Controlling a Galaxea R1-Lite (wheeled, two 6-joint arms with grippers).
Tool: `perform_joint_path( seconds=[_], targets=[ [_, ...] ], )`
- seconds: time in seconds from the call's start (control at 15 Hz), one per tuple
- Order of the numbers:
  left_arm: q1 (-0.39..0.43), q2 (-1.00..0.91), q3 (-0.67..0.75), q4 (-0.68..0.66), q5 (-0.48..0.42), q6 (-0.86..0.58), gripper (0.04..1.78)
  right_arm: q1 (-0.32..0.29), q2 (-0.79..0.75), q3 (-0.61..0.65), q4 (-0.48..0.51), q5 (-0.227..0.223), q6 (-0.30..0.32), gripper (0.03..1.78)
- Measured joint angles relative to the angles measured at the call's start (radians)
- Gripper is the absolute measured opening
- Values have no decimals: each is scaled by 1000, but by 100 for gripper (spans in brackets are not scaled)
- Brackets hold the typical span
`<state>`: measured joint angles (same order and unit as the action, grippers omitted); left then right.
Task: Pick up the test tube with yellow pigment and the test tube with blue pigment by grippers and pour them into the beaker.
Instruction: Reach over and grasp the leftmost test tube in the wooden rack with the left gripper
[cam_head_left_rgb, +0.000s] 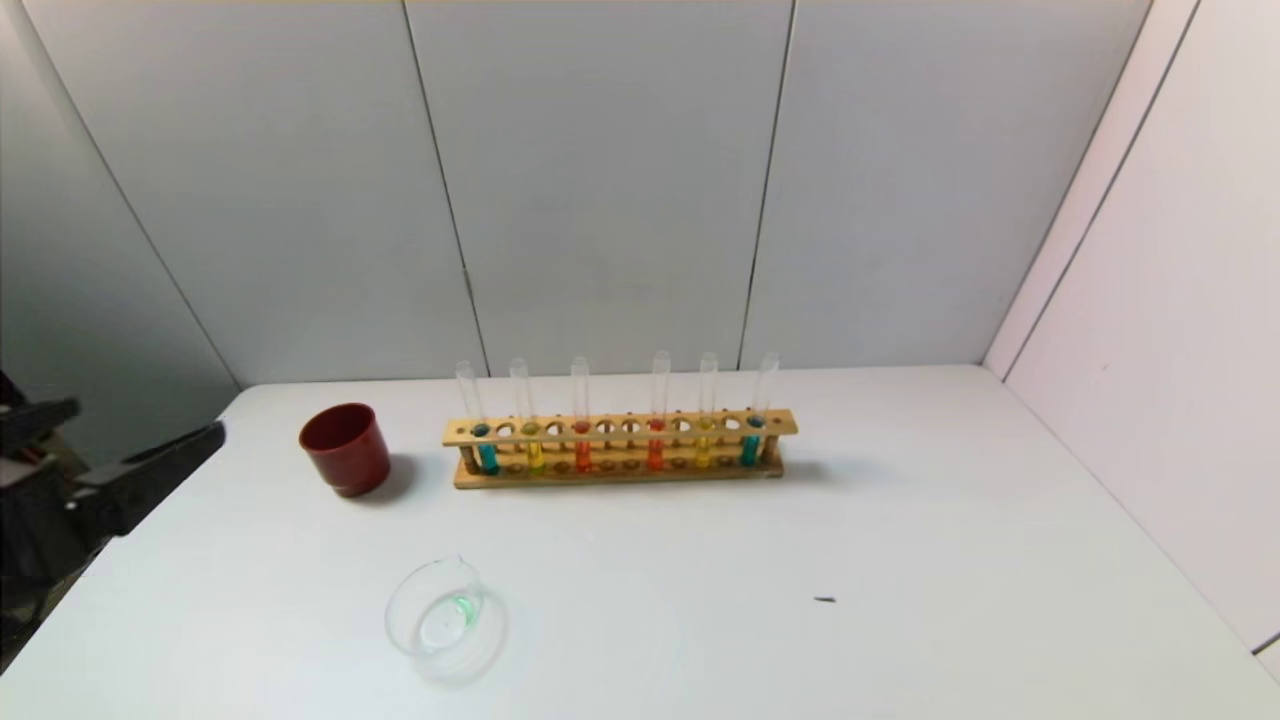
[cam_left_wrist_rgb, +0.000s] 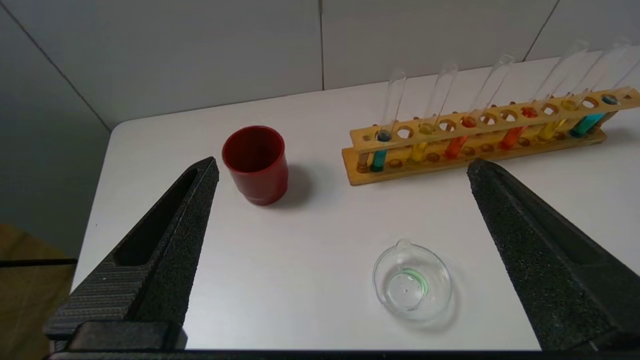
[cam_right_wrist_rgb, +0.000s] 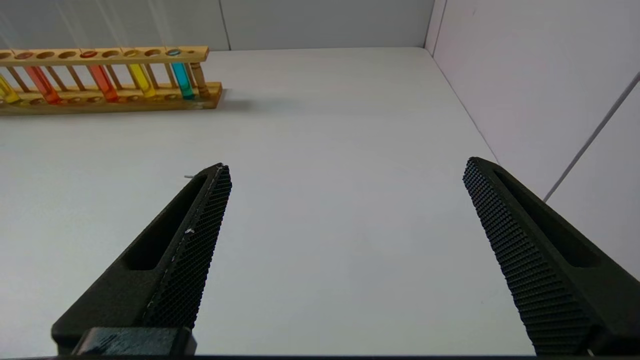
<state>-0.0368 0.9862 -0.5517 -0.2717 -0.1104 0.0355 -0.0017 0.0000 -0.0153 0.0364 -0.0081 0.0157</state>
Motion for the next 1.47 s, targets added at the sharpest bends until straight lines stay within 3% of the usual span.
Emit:
perform_joint_path(
  seconds=[0.27,0.73,1.47],
  targets=[
    [-39,274,-94,-130,12,-43,175,0,0,0,-1,0,0,170],
    [-141,659,-187,-380,135,-60,175,0,0,0,0,0,0,170],
    [-197,887,-237,-470,153,-113,175,0,0,0,-1,0,0,170]
  ],
)
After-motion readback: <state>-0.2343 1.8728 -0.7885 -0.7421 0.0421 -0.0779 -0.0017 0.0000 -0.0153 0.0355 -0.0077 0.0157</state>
